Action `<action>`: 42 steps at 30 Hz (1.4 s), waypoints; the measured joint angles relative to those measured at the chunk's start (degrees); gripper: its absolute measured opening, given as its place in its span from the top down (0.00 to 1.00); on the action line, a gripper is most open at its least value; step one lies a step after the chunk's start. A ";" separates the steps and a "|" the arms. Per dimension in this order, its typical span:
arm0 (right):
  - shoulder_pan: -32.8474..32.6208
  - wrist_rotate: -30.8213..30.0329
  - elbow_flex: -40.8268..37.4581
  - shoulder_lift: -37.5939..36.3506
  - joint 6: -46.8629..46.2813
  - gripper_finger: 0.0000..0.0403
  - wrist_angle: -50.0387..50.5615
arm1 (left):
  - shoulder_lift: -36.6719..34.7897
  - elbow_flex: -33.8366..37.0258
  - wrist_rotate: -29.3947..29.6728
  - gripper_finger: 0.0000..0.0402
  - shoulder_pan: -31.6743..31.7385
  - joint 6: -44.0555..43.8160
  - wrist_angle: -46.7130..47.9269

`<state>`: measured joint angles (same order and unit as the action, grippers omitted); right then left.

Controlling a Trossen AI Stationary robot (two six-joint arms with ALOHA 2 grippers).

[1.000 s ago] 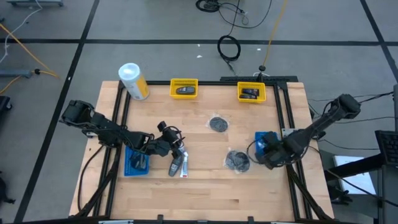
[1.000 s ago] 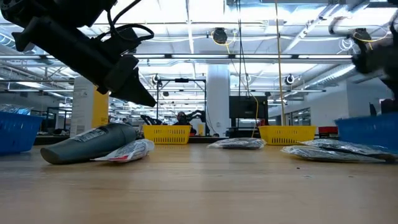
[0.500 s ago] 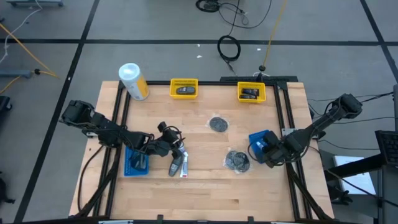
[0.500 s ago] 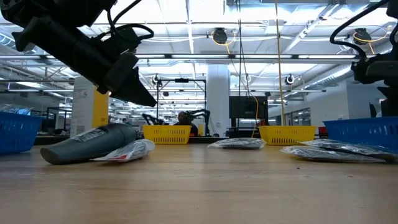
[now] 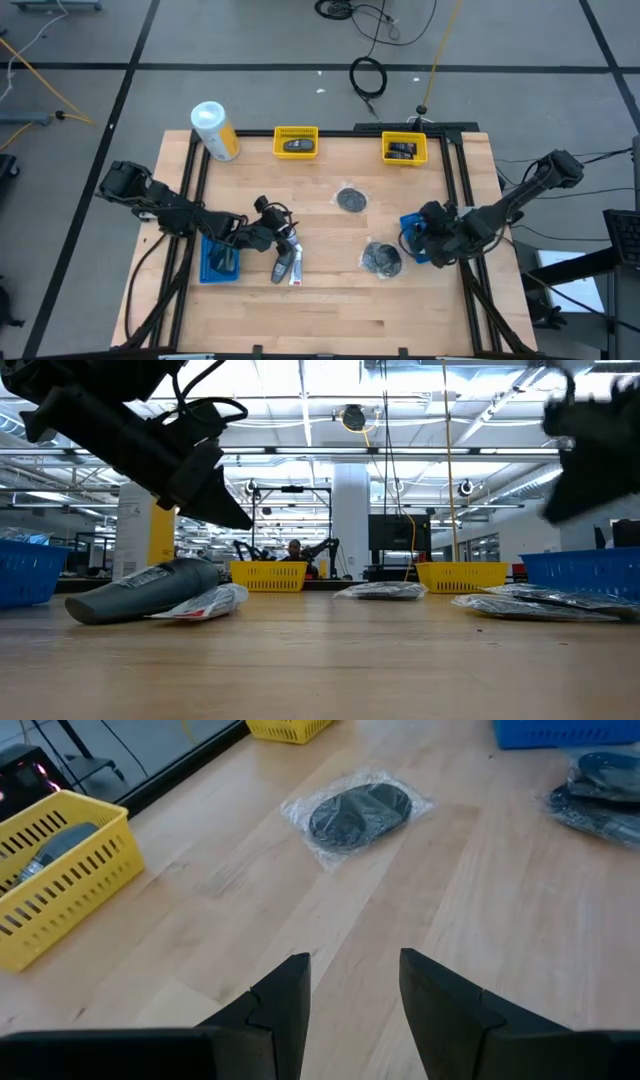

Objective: Pick & Place Travel size toiletries
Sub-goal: Put the gray deodorant into the left yellow bin

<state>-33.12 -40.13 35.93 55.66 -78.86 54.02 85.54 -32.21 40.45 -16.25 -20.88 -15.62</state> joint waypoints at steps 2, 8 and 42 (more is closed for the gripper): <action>-0.36 -6.87 1.41 -1.20 7.49 0.51 -5.18 | 0.00 0.01 0.08 0.62 -0.45 1.63 -1.42; -0.68 -19.50 -3.10 -0.74 52.61 0.54 -50.04 | -0.56 -1.34 2.95 0.62 -7.24 18.30 -8.73; 7.45 13.41 -21.60 27.96 89.01 0.58 -127.06 | -1.68 -37.46 8.50 0.55 -23.66 -12.59 53.67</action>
<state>-25.67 -26.72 14.33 83.61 10.15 -73.04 83.85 -69.67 48.95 -39.91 -33.47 38.05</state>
